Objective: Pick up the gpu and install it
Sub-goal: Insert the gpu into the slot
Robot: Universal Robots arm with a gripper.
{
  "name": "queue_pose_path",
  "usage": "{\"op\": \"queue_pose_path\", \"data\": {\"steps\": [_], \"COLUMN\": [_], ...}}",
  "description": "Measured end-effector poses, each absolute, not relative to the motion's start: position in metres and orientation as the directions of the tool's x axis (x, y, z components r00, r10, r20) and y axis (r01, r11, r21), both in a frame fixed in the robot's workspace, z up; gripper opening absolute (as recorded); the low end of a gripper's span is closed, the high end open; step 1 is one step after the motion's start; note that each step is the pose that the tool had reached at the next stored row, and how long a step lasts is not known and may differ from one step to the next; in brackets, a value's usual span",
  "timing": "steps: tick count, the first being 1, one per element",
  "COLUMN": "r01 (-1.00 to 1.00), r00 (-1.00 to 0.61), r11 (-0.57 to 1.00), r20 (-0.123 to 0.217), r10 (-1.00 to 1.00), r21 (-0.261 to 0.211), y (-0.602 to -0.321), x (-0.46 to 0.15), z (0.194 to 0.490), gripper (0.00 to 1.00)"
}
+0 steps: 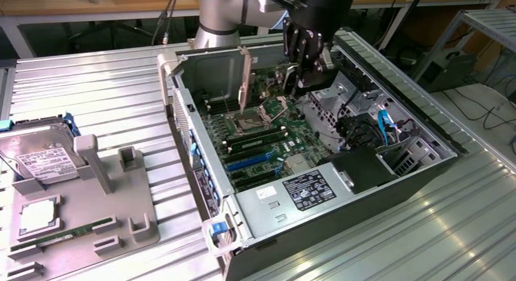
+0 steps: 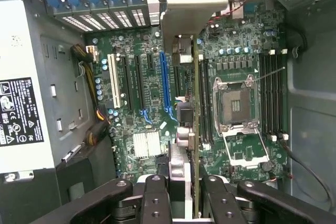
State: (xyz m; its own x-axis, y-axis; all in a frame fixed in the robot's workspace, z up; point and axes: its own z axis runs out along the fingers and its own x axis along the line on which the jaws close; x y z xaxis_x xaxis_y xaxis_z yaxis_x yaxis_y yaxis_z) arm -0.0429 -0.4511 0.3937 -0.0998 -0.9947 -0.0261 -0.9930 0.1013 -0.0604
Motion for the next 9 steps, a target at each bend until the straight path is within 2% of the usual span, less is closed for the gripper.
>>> {"op": "queue_pose_path", "data": {"steps": [9], "r01": [-0.993], "r00": [-0.099], "r11": [0.100], "r20": [-0.026], "r10": [-0.995], "r21": [-0.054], "y": [-0.4511], "x": [-0.0444], "z": [0.3872], "gripper": [0.29]}}
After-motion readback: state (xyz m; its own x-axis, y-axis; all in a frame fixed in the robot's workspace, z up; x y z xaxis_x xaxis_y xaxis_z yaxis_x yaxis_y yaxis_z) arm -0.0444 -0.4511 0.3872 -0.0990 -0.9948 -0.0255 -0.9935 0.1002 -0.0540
